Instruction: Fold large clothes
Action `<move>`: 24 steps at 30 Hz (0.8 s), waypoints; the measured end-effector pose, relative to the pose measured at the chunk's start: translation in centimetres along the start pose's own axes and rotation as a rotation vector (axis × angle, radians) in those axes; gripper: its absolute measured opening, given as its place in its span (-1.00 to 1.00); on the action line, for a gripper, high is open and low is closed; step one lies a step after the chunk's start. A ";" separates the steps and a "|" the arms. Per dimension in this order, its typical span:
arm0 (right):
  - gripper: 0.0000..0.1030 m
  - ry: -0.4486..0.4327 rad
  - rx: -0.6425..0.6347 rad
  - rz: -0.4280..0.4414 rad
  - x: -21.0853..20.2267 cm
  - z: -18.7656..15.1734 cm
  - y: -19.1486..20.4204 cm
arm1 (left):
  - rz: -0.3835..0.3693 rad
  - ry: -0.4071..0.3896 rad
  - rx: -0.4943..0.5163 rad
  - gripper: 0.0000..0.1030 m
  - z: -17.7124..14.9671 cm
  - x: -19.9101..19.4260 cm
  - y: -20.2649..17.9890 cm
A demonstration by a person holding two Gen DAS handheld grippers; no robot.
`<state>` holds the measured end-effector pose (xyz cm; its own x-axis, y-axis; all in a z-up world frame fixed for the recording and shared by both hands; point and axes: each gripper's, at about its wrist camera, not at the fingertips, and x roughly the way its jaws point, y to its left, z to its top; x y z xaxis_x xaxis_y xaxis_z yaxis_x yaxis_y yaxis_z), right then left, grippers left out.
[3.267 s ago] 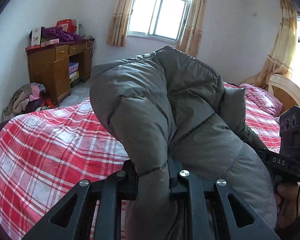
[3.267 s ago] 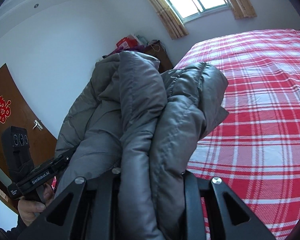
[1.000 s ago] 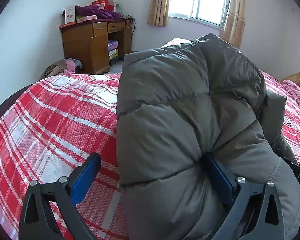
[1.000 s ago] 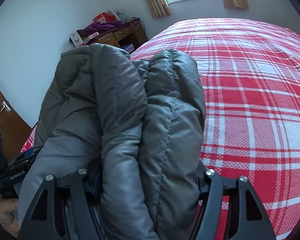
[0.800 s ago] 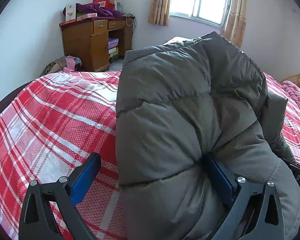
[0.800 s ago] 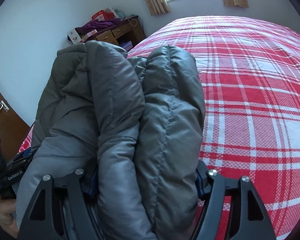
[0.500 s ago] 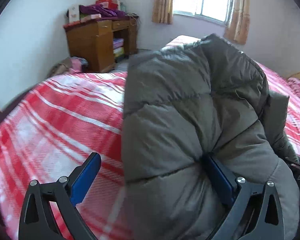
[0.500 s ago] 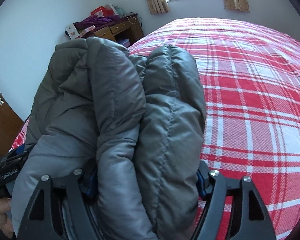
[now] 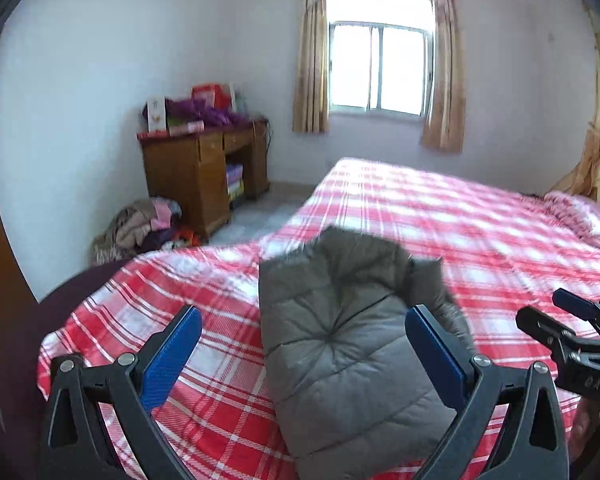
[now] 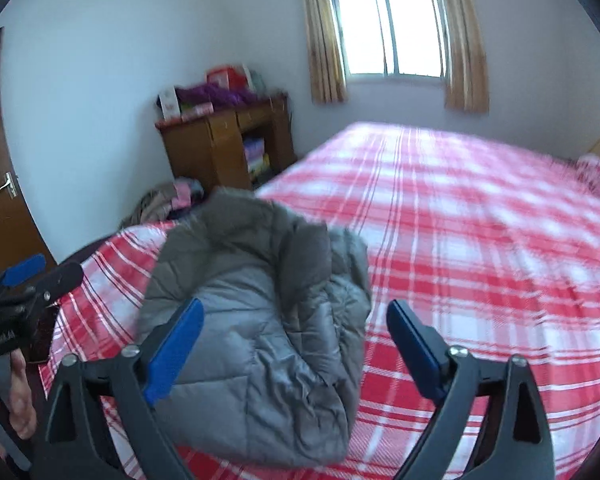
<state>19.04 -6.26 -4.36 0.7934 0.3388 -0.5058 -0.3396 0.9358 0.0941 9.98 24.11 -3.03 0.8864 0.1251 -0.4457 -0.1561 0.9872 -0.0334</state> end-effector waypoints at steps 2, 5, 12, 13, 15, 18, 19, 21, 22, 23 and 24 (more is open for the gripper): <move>0.86 -0.034 -0.010 0.005 -1.8 0.4 0.7 | -0.006 -0.030 -0.004 0.98 0.4 -1.4 0.1; 0.86 -0.089 -0.021 0.013 -4.2 0.6 1.6 | -0.015 -0.058 -0.014 0.98 0.5 -2.6 0.2; 0.86 -0.133 -0.031 0.008 -5.5 1.0 2.8 | -0.028 -0.068 -0.013 0.98 0.5 -3.2 0.5; 0.86 -0.134 -0.035 0.010 -5.8 0.7 2.8 | -0.028 -0.067 -0.013 0.98 0.5 -3.2 0.5; 0.87 -0.134 -0.043 0.010 -5.7 0.6 3.1 | -0.026 -0.069 -0.014 0.98 0.4 -3.2 0.5; 0.87 -0.131 -0.042 0.016 -5.7 0.4 3.1 | -0.025 -0.068 -0.016 0.98 0.3 -3.2 0.5; 0.87 -0.130 -0.042 0.016 -5.7 0.3 3.0 | -0.023 -0.067 -0.015 0.98 0.3 -3.2 0.5; 0.86 -0.129 -0.043 0.018 -5.7 0.2 3.0 | -0.019 -0.068 -0.012 0.98 0.2 -3.3 0.5; 0.86 -0.129 -0.041 0.020 -5.7 0.2 2.9 | -0.017 -0.066 -0.008 0.98 0.2 -3.2 0.5; 0.87 -0.128 -0.038 0.022 -5.7 0.1 2.8 | -0.016 -0.063 -0.007 0.98 0.2 -3.1 0.5; 0.87 -0.127 -0.035 0.024 -5.7 0.1 2.7 | -0.018 -0.061 -0.007 0.98 0.1 -3.1 0.4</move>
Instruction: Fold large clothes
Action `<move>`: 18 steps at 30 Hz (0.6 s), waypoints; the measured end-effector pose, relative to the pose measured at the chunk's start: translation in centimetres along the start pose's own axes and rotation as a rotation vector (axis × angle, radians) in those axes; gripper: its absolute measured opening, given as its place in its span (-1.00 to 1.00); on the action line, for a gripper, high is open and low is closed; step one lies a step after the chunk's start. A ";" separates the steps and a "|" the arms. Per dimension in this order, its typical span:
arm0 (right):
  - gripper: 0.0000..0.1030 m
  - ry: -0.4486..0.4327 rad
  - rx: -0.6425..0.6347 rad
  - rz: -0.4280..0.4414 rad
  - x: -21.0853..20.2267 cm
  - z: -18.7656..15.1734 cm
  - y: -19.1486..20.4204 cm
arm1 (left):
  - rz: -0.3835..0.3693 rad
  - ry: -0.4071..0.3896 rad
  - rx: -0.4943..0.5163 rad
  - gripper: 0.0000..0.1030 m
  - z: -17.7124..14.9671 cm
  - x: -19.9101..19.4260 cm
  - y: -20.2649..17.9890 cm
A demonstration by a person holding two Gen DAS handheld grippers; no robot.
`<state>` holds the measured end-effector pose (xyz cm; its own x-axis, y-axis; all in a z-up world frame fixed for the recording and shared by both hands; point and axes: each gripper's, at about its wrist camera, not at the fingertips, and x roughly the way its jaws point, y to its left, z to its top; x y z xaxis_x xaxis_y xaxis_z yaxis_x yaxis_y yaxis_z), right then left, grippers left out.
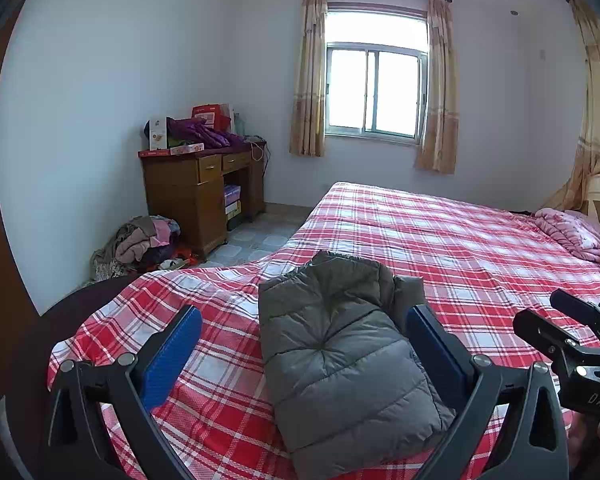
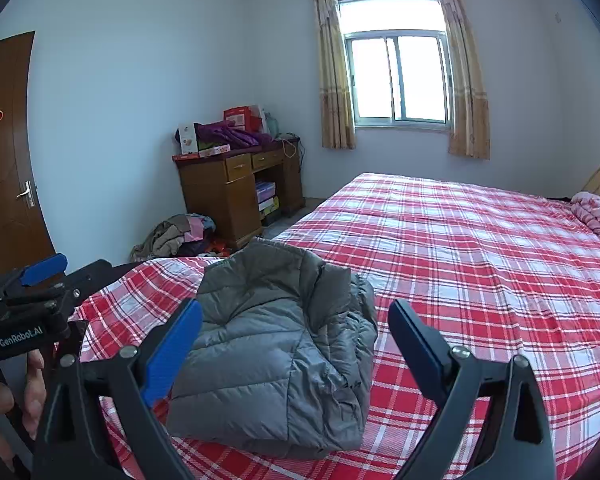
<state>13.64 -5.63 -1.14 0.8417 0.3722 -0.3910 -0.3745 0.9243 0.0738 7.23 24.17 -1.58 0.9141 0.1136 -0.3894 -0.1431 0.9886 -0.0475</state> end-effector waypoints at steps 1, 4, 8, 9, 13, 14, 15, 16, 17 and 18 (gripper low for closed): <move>0.87 0.001 0.002 0.001 -0.1 -0.1 0.0 | -0.001 0.001 0.000 0.98 -0.1 0.0 0.0; 0.87 0.005 0.009 0.004 -0.1 -0.2 -0.3 | 0.001 0.005 0.006 0.98 -0.2 0.2 -0.1; 0.87 0.006 0.012 0.007 -0.2 -0.2 -0.2 | 0.000 0.010 0.004 0.98 -0.2 0.3 -0.2; 0.87 0.006 0.012 0.008 -0.2 -0.2 -0.3 | -0.001 0.010 0.004 0.98 -0.3 0.3 -0.1; 0.87 0.009 0.014 0.011 -0.2 -0.2 -0.2 | 0.001 0.010 0.006 0.98 -0.3 0.3 -0.1; 0.87 0.009 0.013 0.012 -0.2 -0.3 -0.1 | 0.001 0.011 0.007 0.98 -0.4 0.3 -0.1; 0.87 0.009 0.012 0.011 -0.2 -0.3 -0.1 | 0.002 0.011 0.006 0.98 -0.4 0.3 -0.1; 0.87 0.009 0.014 0.010 -0.2 -0.3 -0.1 | 0.002 0.010 0.005 0.98 -0.4 0.3 -0.1; 0.87 0.010 0.015 0.012 -0.2 -0.3 0.0 | 0.001 0.011 0.005 0.98 -0.4 0.3 -0.1; 0.87 0.010 0.015 0.014 -0.3 -0.3 0.0 | 0.001 0.012 0.006 0.98 -0.4 0.3 -0.1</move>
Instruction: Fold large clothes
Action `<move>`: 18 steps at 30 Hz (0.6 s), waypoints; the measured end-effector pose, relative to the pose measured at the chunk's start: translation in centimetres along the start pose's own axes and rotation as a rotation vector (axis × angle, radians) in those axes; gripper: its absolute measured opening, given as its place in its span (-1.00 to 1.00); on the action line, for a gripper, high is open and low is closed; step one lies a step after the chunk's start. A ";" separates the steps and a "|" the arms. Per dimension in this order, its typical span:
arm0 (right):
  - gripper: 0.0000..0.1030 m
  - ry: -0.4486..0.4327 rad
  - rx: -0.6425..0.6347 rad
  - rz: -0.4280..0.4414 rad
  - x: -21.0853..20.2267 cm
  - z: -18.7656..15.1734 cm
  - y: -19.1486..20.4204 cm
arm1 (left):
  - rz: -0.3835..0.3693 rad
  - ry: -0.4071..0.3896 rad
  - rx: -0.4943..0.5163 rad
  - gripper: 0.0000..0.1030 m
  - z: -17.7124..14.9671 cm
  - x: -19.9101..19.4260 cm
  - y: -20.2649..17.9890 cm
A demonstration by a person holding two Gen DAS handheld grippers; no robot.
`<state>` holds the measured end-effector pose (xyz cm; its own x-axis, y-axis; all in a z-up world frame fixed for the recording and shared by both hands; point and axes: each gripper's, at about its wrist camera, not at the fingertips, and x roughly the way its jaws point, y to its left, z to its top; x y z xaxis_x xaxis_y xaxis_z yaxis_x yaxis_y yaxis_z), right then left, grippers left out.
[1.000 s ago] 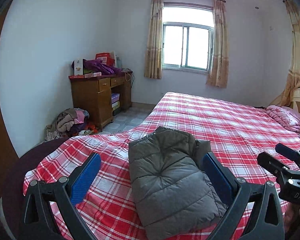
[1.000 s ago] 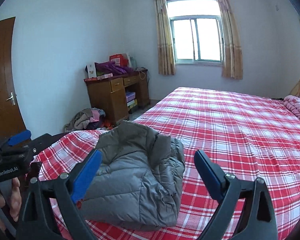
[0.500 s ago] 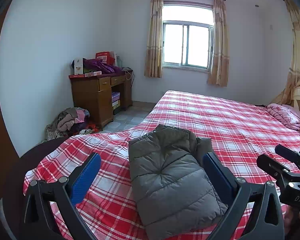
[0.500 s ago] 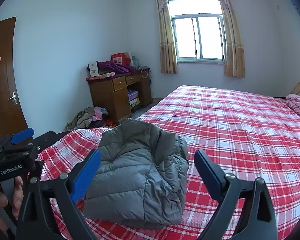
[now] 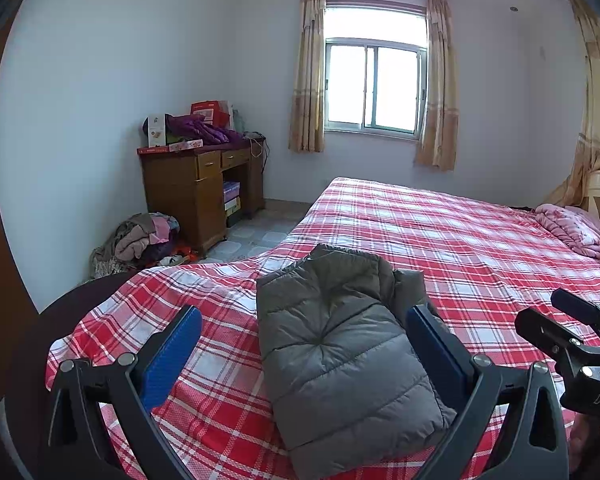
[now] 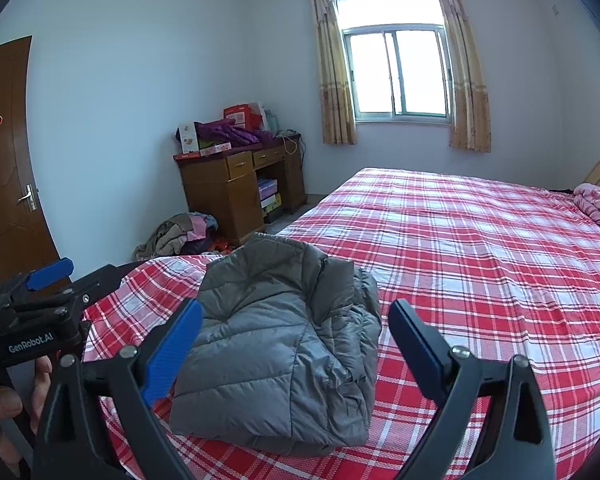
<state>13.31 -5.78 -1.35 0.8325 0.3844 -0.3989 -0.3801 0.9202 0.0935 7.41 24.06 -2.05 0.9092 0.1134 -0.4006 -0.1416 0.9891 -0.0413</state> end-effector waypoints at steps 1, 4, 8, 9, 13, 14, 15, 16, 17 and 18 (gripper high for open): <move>0.87 0.001 0.000 0.000 0.0 0.0 0.1 | 0.001 0.001 0.000 0.98 0.0 0.0 0.0; 0.87 0.000 0.001 0.000 0.0 0.0 0.0 | 0.002 0.002 0.000 0.98 -0.1 0.0 0.0; 0.87 0.001 0.000 0.001 0.1 0.0 0.1 | 0.002 0.005 0.002 0.98 -0.2 0.1 0.0; 0.87 0.002 0.001 0.002 0.1 -0.1 0.2 | 0.003 0.006 0.001 0.98 -0.1 0.2 0.0; 0.87 0.007 0.003 0.005 0.3 -0.2 0.2 | 0.002 0.012 0.002 0.98 -0.2 0.3 -0.1; 0.87 0.008 0.005 0.006 0.3 -0.3 0.2 | 0.002 0.015 0.004 0.98 -0.3 0.4 -0.2; 0.87 0.009 0.006 0.008 0.3 -0.3 0.2 | 0.003 0.016 0.005 0.98 -0.3 0.5 -0.2; 0.87 0.010 0.006 0.008 0.2 -0.4 0.1 | 0.003 0.018 0.007 0.98 -0.4 0.5 -0.3; 0.87 0.009 0.005 0.008 0.2 -0.4 0.2 | 0.003 0.020 0.009 0.98 -0.4 0.6 -0.3; 0.87 0.009 0.005 0.008 0.2 -0.4 0.2 | 0.003 0.021 0.009 0.98 -0.4 0.6 -0.4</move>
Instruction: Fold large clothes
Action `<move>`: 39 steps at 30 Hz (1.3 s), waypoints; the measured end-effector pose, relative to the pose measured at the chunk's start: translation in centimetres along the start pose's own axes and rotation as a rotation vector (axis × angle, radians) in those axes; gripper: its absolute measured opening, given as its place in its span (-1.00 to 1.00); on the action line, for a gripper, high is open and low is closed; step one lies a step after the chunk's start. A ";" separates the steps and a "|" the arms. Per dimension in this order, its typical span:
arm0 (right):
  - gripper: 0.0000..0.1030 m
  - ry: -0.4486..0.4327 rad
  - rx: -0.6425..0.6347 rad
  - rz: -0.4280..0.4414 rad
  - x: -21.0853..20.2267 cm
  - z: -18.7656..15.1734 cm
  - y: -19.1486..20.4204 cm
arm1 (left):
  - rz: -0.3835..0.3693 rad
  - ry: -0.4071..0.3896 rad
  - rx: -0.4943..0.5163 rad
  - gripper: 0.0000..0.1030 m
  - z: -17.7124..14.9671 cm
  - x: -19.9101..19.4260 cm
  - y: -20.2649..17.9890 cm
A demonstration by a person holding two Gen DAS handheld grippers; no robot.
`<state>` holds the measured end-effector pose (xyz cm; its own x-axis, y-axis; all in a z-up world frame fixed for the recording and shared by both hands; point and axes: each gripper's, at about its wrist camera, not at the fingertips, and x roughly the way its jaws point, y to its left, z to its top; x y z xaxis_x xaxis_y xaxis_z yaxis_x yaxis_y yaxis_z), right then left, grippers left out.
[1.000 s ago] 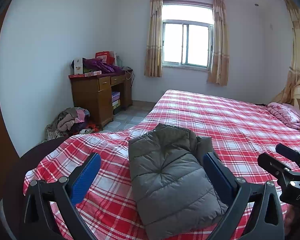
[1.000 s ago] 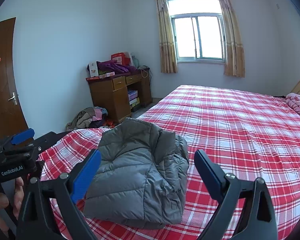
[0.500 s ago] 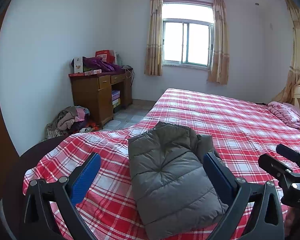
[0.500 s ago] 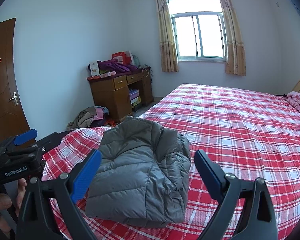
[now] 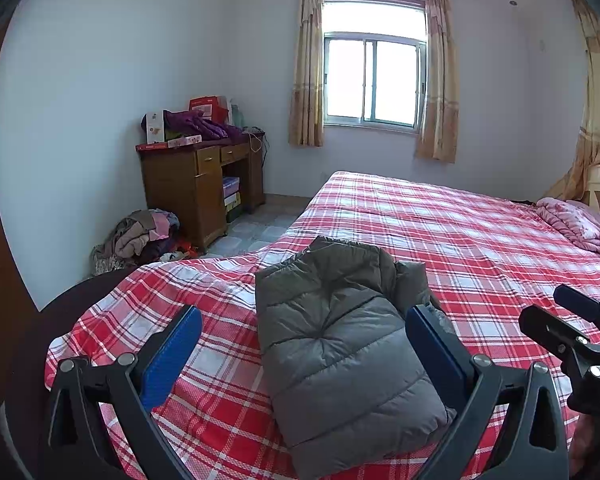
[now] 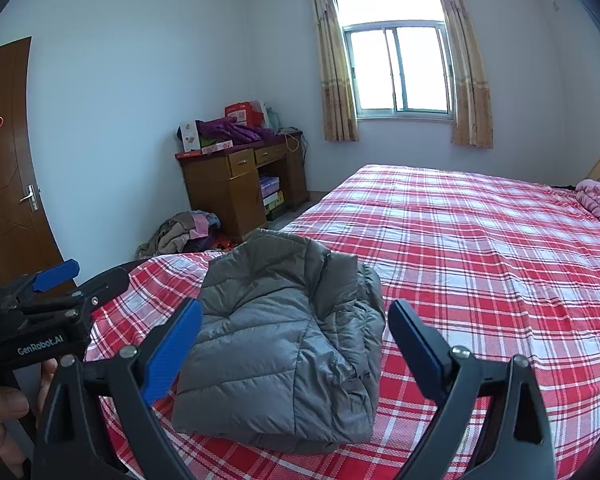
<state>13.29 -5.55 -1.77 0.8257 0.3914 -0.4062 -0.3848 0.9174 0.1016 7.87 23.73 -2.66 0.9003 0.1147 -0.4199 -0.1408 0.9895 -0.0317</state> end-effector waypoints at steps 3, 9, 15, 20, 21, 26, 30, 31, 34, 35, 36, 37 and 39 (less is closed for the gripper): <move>0.87 0.001 0.001 -0.001 0.1 0.0 0.0 | 0.001 0.002 0.001 0.98 -0.1 0.1 0.0; 0.87 0.003 0.003 -0.003 0.0 -0.1 0.0 | 0.000 0.001 0.001 0.98 -0.1 0.1 0.0; 0.87 -0.006 0.000 -0.002 -0.1 0.1 -0.1 | -0.003 0.006 -0.012 0.98 0.0 0.2 0.2; 0.87 -0.021 -0.001 -0.001 -0.3 0.2 -0.2 | -0.014 0.012 -0.013 0.98 0.0 0.3 0.1; 0.87 -0.025 0.000 0.000 -0.4 0.3 -0.2 | -0.015 0.015 -0.013 0.98 0.0 0.4 0.1; 0.87 -0.034 -0.005 0.000 -0.5 0.4 -0.3 | -0.006 0.020 0.003 0.98 -0.2 0.6 -0.2; 0.87 -0.035 -0.006 0.002 -0.5 0.4 -0.3 | 0.004 0.029 0.000 0.98 -0.3 0.8 -0.1; 0.87 -0.034 -0.006 0.001 -0.5 0.4 -0.3 | 0.006 0.033 -0.005 0.98 -0.3 0.9 0.0; 0.87 -0.031 -0.007 0.003 -0.5 0.3 -0.3 | 0.009 0.045 -0.012 0.98 -0.4 1.3 0.2; 0.87 -0.029 -0.007 0.004 -0.5 0.3 -0.3 | 0.011 0.045 -0.011 0.98 -0.5 1.4 0.3; 0.87 -0.028 -0.007 0.006 -0.5 0.3 -0.3 | 0.011 0.044 -0.009 0.98 -0.5 1.4 0.3; 0.87 -0.026 -0.007 0.007 -0.5 0.2 -0.3 | 0.013 0.039 -0.001 0.98 -0.7 1.4 0.2; 0.87 -0.024 -0.006 0.008 -0.5 0.1 -0.3 | 0.022 0.029 0.020 0.98 -0.8 1.3 0.0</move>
<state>13.03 -5.99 -1.47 0.8324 0.4000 -0.3836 -0.3937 0.9139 0.0988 8.74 23.81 -3.93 0.8846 0.1343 -0.4466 -0.1521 0.9884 -0.0039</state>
